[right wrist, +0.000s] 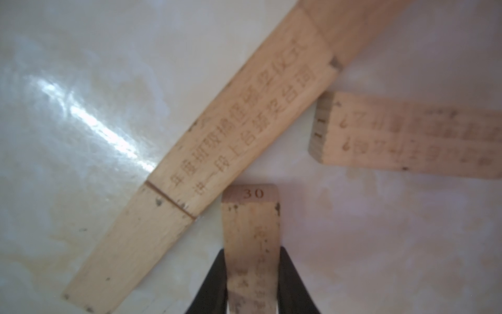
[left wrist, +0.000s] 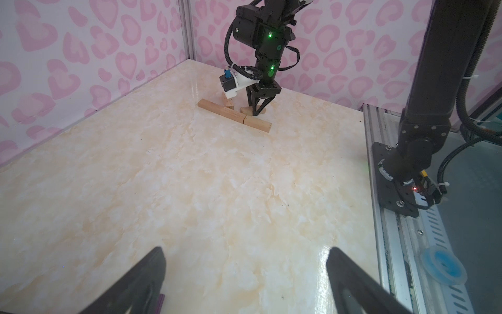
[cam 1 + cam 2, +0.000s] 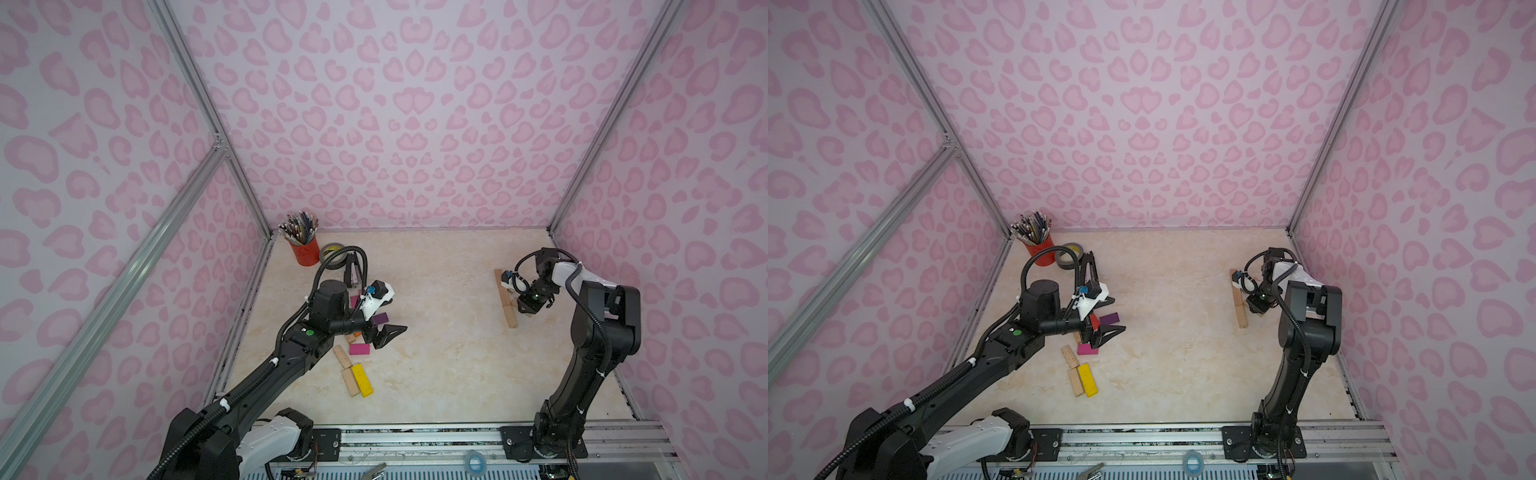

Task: Assemble the letter k with building blocks
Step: Assemble the building block at the center of the board.

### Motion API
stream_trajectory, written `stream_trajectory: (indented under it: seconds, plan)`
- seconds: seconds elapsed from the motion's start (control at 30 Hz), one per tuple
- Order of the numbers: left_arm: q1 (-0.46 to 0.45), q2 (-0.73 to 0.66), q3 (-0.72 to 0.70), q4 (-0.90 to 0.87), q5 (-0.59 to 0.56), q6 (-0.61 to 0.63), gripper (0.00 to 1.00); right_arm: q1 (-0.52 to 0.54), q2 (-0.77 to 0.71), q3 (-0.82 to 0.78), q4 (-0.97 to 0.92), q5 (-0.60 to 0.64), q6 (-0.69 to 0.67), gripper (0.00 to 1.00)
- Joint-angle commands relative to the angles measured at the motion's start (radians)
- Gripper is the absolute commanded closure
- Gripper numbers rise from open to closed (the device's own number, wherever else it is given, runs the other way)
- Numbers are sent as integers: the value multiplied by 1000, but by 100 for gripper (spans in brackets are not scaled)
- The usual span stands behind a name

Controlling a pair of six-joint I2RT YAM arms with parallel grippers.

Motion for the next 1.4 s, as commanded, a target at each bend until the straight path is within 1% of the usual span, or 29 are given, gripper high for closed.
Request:
stream_trajectory:
  seconds: [0.0, 0.3, 0.53, 0.73, 0.97, 1.03, 1.13, 1.2, 1.3, 1.37]
  plan:
    - [6, 3, 10, 34, 16, -5, 6, 6, 19, 5, -11, -10, -9, 71]
    - [12, 10, 12, 34, 19, -8, 6, 10, 35, 29, -9, -3, -2, 69]
    - [14, 13, 12, 34, 20, -8, 6, 12, 40, 39, -8, -6, 5, 65]
    - [14, 13, 12, 38, 21, -9, 6, 13, 30, 45, -9, -3, 5, 64]
    - [14, 10, 8, 49, 12, -22, 6, 12, -29, 45, -8, -20, 46, 56]
    - [14, 7, 5, 59, -4, -39, 5, 12, -64, 44, 1, -30, 96, 54]
    - [15, -11, -4, 90, -82, -101, 5, 12, -135, 31, 35, -42, 239, 51]
    - [15, -29, -16, 117, -163, -163, 4, 14, -193, 7, 73, -51, 375, 50]
    - [15, -50, -21, 137, -314, -267, 4, 19, -312, -58, 151, -72, 654, 47]
    - [15, -45, -4, 113, -404, -327, 7, 26, -388, -99, 187, -71, 841, 44]
